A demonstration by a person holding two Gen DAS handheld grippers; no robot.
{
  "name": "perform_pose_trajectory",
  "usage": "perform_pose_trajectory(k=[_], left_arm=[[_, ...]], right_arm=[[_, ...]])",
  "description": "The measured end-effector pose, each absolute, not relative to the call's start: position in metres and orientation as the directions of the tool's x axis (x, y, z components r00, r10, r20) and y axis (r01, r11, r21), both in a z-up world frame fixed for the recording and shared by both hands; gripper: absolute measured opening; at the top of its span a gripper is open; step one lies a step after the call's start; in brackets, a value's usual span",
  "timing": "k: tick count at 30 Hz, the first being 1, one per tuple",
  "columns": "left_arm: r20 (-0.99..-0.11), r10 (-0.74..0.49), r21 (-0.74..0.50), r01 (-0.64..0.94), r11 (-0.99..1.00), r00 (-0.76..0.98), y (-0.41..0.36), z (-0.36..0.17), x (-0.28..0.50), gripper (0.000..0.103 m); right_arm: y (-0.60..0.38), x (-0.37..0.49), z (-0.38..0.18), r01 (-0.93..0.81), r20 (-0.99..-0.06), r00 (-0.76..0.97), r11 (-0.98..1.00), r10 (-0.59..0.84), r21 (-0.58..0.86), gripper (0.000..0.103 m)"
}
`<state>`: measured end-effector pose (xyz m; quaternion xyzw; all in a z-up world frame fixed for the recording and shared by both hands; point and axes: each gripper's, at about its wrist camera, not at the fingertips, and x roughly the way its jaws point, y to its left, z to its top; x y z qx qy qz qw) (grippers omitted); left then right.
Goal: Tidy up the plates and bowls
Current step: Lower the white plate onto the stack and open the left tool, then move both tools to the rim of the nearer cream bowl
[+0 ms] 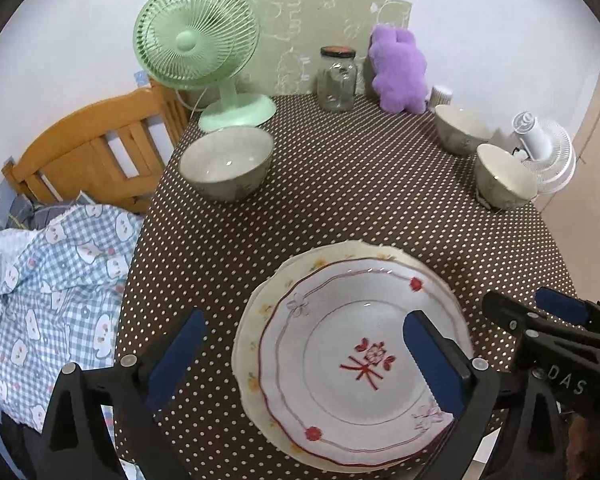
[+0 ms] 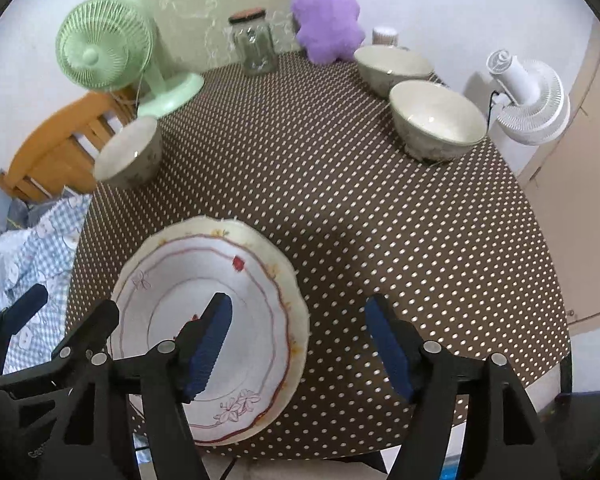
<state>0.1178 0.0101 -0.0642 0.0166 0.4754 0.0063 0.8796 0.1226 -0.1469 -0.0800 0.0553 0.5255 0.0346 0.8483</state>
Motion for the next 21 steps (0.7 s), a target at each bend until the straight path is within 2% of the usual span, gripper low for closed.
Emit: perform_pose_trajectory(k=[11,16,21], left_arm=[[-0.823,0.022,0.003,-0.034,0.999,0.568,-0.035,-0.052,0.130,0.103],[-0.812,0.083,0.044,-0.082,0.996,0.577,-0.070,-0.046,0.144,0.103],[-0.819,0.074,0.023,-0.097,0.995,0.570,-0.098,-0.047,0.160,0.102]], right_arm=[[-0.204,0.137,-0.058,-0.028,-0.855,0.500,0.990,0.137,0.142,0.078],[-0.234,0.152,-0.050,-0.042,-0.843,0.521,0.990,0.134,0.131,0.078],[-0.262,0.170,-0.045,-0.056,-0.833,0.540,0.993,0.116,0.102,0.078]])
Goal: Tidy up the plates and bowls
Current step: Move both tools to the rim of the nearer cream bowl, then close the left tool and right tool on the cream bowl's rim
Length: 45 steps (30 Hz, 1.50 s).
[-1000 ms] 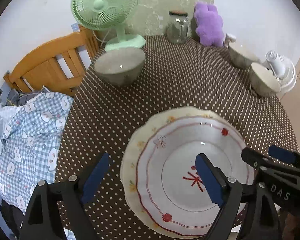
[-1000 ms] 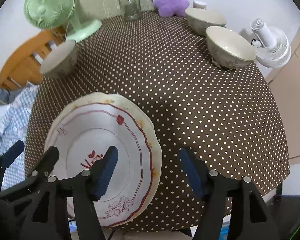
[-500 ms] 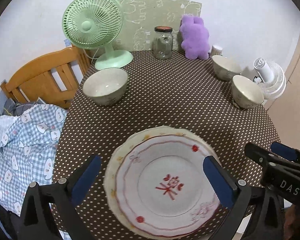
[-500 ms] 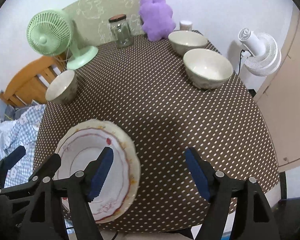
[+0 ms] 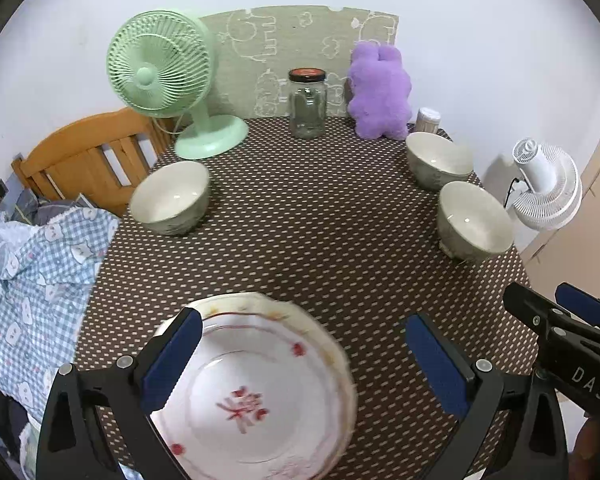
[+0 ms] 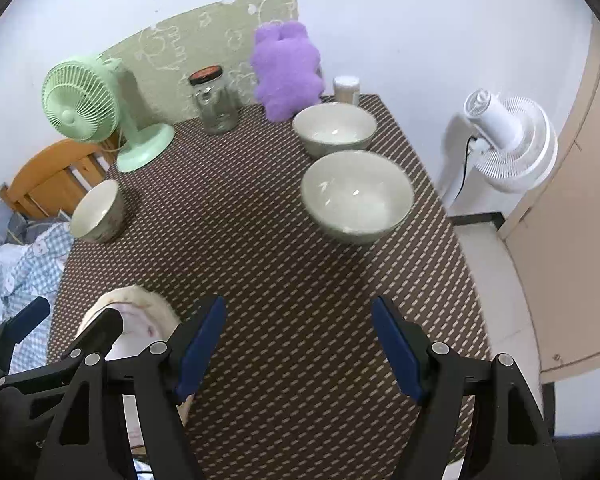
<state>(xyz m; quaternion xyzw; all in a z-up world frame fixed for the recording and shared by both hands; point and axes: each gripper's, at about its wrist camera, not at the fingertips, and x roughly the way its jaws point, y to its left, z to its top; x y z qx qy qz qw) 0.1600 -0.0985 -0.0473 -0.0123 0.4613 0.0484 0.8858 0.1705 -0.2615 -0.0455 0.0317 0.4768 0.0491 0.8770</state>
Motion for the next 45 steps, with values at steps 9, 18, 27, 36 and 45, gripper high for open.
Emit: perform_pose_trajectory(k=[9,18,27,36,45], left_arm=[[-0.822,0.085,0.009,-0.137,0.991,0.562,-0.144,-0.061,0.199,0.098],[-0.814,0.100,0.016,-0.149,0.989,0.572,-0.181,-0.075,0.244,0.094],[-0.822,0.104,0.024,-0.150,0.988,0.559,-0.206,-0.097,0.286,0.086],[-0.848,0.092,0.023,-0.137,0.990,0.522,-0.224,-0.125,0.317,0.070],[-0.879,0.073,0.022,-0.113,0.993,0.472,-0.237,-0.144,0.324,0.048]], right_arm=[[-0.306,0.216,-0.052,-0.068,-0.831,0.544,0.993,0.117,0.096,0.078],[-0.338,0.269,-0.062,-0.084,-0.822,0.555,0.992,0.123,0.091,0.078],[-0.359,0.311,-0.081,-0.063,-0.829,0.549,0.994,0.109,0.089,0.078],[-0.365,0.340,-0.112,-0.059,-0.859,0.501,0.994,0.109,0.092,0.068],[-0.363,0.356,-0.134,-0.066,-0.880,0.458,0.992,0.126,0.108,0.049]])
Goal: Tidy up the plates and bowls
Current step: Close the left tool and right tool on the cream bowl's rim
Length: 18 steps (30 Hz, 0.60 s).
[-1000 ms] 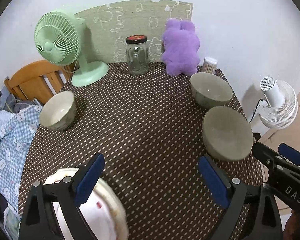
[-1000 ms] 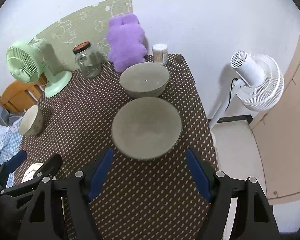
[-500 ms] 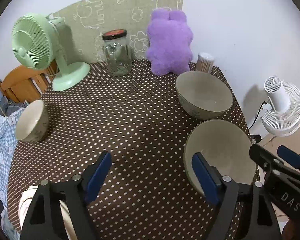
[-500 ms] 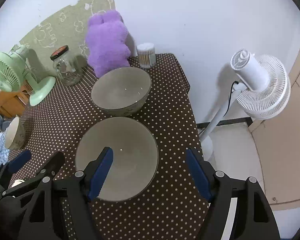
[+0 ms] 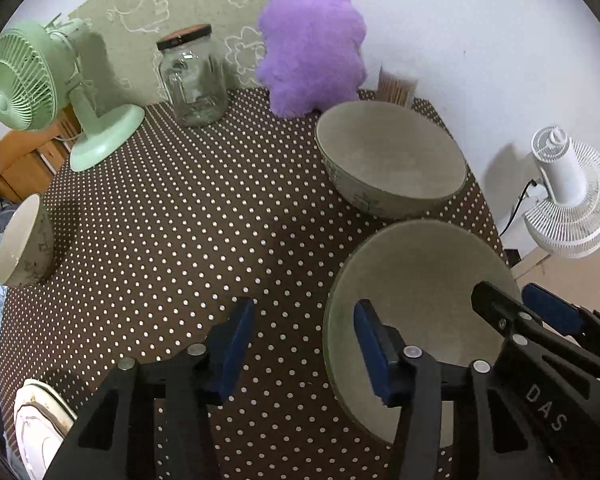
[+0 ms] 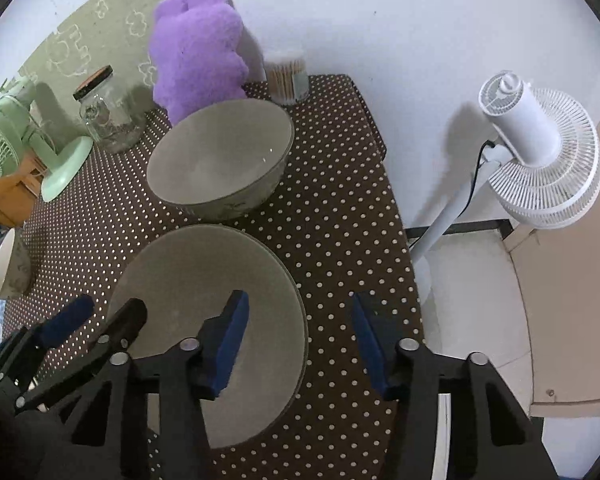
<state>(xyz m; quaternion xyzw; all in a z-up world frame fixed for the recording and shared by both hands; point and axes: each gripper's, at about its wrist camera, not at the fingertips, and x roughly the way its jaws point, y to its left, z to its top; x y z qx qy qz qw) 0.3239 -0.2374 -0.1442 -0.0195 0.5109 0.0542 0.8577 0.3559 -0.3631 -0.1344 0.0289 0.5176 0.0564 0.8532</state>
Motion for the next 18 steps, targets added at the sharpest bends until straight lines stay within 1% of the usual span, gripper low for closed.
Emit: perform_pose_trajectory(k=[1,2,4,5,6,7,8,10,12,13,15,18], left_arm=[[-0.880,0.074,0.023,-0.113,0.993,0.470,-0.238,-0.145,0.324,0.045],[-0.881,0.071,0.020,-0.114,0.993,0.468,-0.240,-0.146,0.326,0.042],[-0.883,0.067,0.014,-0.117,0.993,0.465,-0.240,-0.146,0.327,0.038],[-0.883,0.065,0.011,-0.119,0.993,0.465,-0.240,-0.146,0.327,0.037],[-0.884,0.064,0.008,-0.121,0.993,0.463,-0.241,-0.147,0.329,0.036],[-0.885,0.060,0.003,-0.122,0.993,0.462,-0.241,-0.147,0.329,0.035],[-0.887,0.051,-0.005,-0.119,0.993,0.459,-0.241,-0.147,0.330,0.031],[-0.887,0.043,-0.013,-0.119,0.993,0.459,-0.241,-0.147,0.332,0.029],[-0.889,0.030,-0.027,-0.118,0.993,0.457,-0.240,-0.147,0.332,0.024],[-0.890,0.018,-0.039,-0.115,0.993,0.456,-0.239,-0.148,0.332,0.022],[-0.890,0.002,-0.055,-0.111,0.992,0.457,-0.239,-0.147,0.332,0.014],[-0.889,0.005,-0.044,-0.097,0.994,0.458,-0.243,-0.146,0.332,0.012]], right_arm=[[-0.363,0.357,-0.137,-0.068,-0.883,0.450,0.991,0.131,0.113,0.045],[-0.362,0.359,-0.139,-0.069,-0.886,0.443,0.991,0.135,0.117,0.042],[-0.361,0.361,-0.143,-0.072,-0.890,0.433,0.989,0.144,0.126,0.041],[-0.360,0.361,-0.144,-0.073,-0.891,0.430,0.989,0.145,0.126,0.038],[-0.359,0.362,-0.145,-0.073,-0.892,0.428,0.989,0.145,0.125,0.035],[-0.359,0.362,-0.147,-0.073,-0.893,0.426,0.990,0.141,0.122,0.029],[-0.359,0.363,-0.148,-0.074,-0.895,0.424,0.990,0.137,0.117,0.027],[-0.359,0.364,-0.150,-0.077,-0.896,0.419,0.989,0.144,0.123,0.025],[-0.359,0.365,-0.151,-0.082,-0.895,0.417,0.987,0.157,0.134,0.021],[-0.359,0.365,-0.151,-0.089,-0.894,0.415,0.986,0.166,0.142,0.018],[-0.359,0.366,-0.150,-0.101,-0.894,0.413,0.984,0.177,0.148,0.018],[-0.359,0.365,-0.149,-0.115,-0.892,0.410,0.981,0.189,0.155,0.017]])
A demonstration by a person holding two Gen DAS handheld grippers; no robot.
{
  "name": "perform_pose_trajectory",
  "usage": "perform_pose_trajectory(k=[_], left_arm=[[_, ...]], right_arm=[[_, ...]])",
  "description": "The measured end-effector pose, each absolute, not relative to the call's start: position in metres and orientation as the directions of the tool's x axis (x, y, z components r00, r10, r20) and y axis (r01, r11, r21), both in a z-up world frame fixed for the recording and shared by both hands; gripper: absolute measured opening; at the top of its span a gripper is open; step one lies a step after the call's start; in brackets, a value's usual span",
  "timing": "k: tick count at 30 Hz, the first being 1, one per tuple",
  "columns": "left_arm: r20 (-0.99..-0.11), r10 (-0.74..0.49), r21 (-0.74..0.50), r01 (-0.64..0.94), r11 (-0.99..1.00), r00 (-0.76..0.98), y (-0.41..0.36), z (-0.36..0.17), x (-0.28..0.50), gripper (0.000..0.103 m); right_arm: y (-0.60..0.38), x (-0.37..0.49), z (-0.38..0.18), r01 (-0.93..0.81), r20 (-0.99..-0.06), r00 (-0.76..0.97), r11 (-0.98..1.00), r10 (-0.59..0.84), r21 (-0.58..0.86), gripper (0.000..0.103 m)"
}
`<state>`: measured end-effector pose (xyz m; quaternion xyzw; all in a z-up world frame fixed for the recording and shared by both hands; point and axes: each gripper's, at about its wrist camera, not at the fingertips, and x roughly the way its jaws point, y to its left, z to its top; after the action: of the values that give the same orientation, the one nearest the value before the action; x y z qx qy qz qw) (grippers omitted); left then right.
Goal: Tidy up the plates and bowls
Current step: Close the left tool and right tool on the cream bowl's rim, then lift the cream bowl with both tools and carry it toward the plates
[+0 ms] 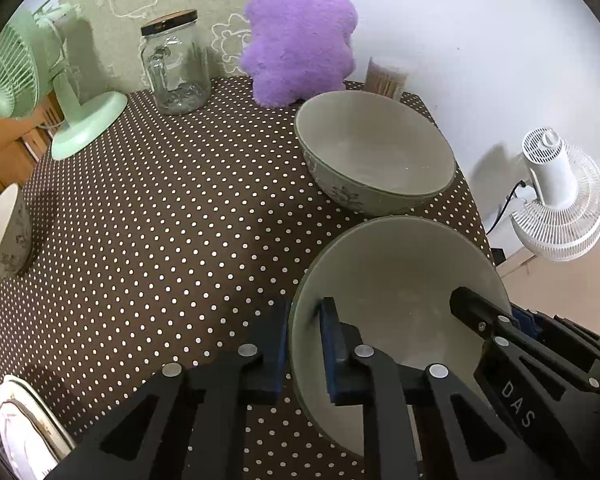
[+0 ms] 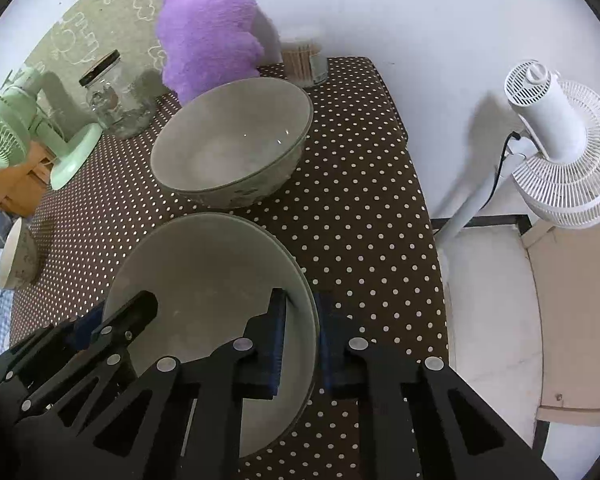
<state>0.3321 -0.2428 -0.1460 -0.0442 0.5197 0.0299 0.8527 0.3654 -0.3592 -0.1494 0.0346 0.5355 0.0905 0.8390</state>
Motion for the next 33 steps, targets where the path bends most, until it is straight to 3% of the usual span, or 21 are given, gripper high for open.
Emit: perform_pose_trajectory(k=[17,33], left_arm=[[-0.872,0.032,-0.002,-0.070,0.998,0.488,-0.237,-0.122,0.312,0.012],[-0.859,0.007,-0.021,-0.049,0.999,0.511,-0.209,-0.092,0.248,0.012]], right_arm=[[-0.351,0.341,-0.127,-0.136,-0.883,0.422,0.977,0.207,0.164,0.017],[-0.323,0.267,-0.088,-0.117,-0.862,0.471,0.981,0.191,0.153,0.017]])
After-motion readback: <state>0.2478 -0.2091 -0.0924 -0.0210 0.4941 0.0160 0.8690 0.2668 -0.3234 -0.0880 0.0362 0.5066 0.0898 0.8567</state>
